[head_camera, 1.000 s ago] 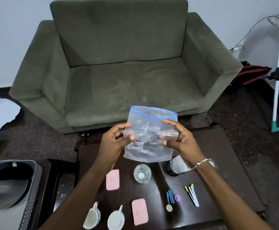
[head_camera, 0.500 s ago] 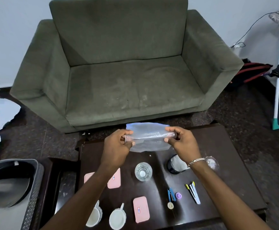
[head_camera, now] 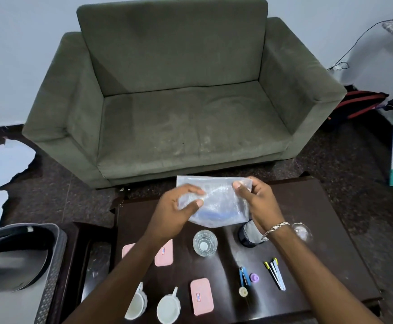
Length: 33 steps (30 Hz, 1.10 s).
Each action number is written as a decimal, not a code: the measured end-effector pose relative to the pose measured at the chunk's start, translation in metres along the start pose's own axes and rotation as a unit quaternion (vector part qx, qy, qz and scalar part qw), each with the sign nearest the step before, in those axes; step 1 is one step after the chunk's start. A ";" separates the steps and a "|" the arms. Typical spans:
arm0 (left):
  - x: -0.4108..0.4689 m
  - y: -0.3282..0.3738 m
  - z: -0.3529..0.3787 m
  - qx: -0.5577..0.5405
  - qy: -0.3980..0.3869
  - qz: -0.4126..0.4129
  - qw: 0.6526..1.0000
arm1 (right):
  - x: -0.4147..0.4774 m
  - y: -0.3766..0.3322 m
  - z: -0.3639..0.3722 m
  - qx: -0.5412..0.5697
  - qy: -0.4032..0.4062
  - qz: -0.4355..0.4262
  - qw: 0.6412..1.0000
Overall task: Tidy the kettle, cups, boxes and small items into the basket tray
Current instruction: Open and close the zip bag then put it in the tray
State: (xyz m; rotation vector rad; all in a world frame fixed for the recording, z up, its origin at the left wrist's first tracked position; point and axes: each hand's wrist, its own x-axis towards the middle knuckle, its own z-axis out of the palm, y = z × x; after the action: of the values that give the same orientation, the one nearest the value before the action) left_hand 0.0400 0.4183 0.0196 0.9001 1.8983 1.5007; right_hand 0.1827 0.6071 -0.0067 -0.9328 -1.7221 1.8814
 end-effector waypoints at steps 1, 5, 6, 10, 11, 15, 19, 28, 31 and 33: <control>0.000 -0.002 -0.001 0.009 -0.022 -0.013 1.000 | 0.000 -0.001 0.001 -0.016 -0.002 -0.017 1.000; -0.001 -0.005 -0.008 -0.006 -0.038 -0.048 0.998 | 0.002 -0.003 -0.007 -0.033 -0.111 -0.092 0.989; -0.001 -0.006 -0.010 -0.014 -0.041 -0.045 0.998 | 0.002 -0.002 -0.009 -0.001 -0.148 -0.077 0.986; -0.001 -0.011 -0.014 -0.016 -0.057 -0.044 0.997 | -0.005 0.000 -0.008 0.055 -0.182 -0.008 0.982; -0.002 -0.012 -0.014 -0.014 -0.057 -0.042 0.997 | -0.006 0.001 -0.008 0.053 -0.174 0.000 0.983; -0.002 -0.016 -0.014 -0.007 -0.067 -0.040 0.997 | -0.008 0.002 -0.005 0.021 -0.189 0.041 0.981; -0.003 -0.021 -0.013 -0.058 -0.084 -0.061 0.993 | -0.009 0.003 -0.005 0.015 -0.201 0.048 0.978; -0.016 -0.030 -0.023 -0.076 -0.061 -0.078 0.992 | -0.008 0.001 0.009 -0.005 -0.241 0.027 0.970; -0.023 -0.033 -0.032 -0.083 -0.041 -0.083 0.992 | -0.009 0.003 0.019 0.008 -0.241 0.029 0.970; -0.029 -0.036 -0.041 -0.085 -0.021 -0.084 0.993 | -0.012 0.004 0.029 0.018 -0.244 0.032 0.969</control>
State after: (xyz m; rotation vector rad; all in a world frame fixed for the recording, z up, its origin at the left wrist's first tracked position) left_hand 0.0213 0.3652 -0.0057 0.6741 1.7389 1.5031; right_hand 0.1702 0.5779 -0.0083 -0.5406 -1.9295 2.3193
